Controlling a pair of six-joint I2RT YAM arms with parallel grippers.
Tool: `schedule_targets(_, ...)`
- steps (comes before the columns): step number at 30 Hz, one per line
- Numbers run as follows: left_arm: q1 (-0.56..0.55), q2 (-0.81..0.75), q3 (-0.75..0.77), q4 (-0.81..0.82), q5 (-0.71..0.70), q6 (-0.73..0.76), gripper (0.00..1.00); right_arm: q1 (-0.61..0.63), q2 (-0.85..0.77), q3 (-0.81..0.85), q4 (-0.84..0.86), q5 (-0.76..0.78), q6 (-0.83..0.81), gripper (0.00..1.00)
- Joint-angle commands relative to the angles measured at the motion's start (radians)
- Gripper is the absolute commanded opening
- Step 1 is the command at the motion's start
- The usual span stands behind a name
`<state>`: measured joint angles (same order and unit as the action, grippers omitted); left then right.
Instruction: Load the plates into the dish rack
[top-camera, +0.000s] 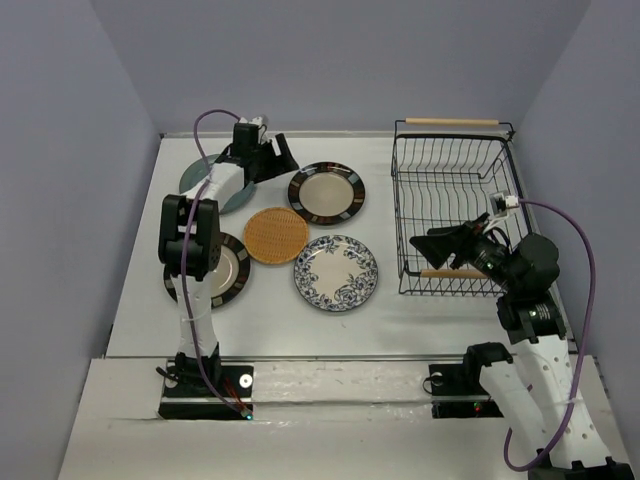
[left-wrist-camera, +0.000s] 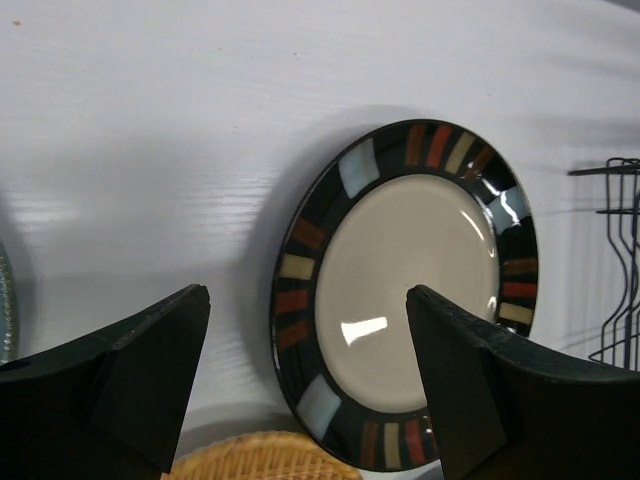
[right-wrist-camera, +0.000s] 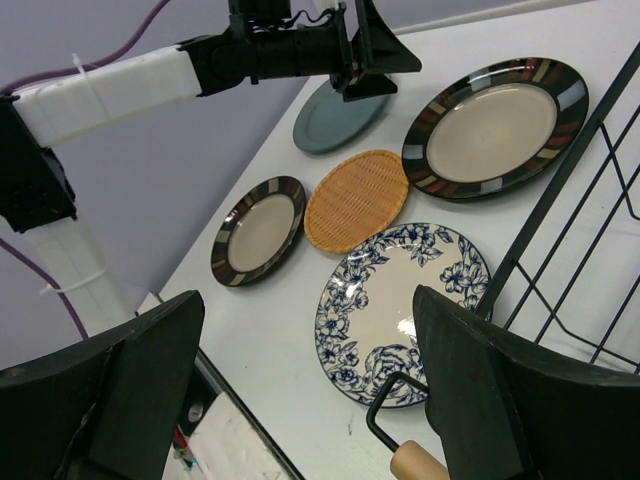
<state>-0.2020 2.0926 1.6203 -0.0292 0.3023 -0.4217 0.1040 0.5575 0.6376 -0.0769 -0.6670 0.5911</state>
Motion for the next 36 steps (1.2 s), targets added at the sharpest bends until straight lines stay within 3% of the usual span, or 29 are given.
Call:
schedule_targets(1,0.021,0.085,0.102,-0.100,0.081,0.083,0.90,-0.006,0.004,-0.007,0.045,-0.020,0.004,0.90)
schedule_targets(12,0.018,0.241,0.205,-0.156,0.326,0.115,0.76,-0.006,0.036,-0.029,0.066,-0.013,0.019,0.90)
schedule_targets(23,0.013,0.346,0.256,-0.201,0.399,0.110,0.70,-0.006,0.047,-0.035,0.065,-0.009,0.024,0.90)
schedule_targets(26,0.015,0.369,0.263,-0.207,0.403,0.103,0.63,-0.006,0.050,-0.039,0.065,-0.008,0.024,0.90)
schedule_targets(32,0.010,0.351,0.247,-0.178,0.402,0.089,0.39,-0.006,0.064,-0.047,0.097,0.001,0.024,0.90)
schedule_targets(36,0.012,0.331,0.218,-0.134,0.403,0.054,0.06,-0.006,0.074,-0.041,0.101,-0.002,0.027,0.90)
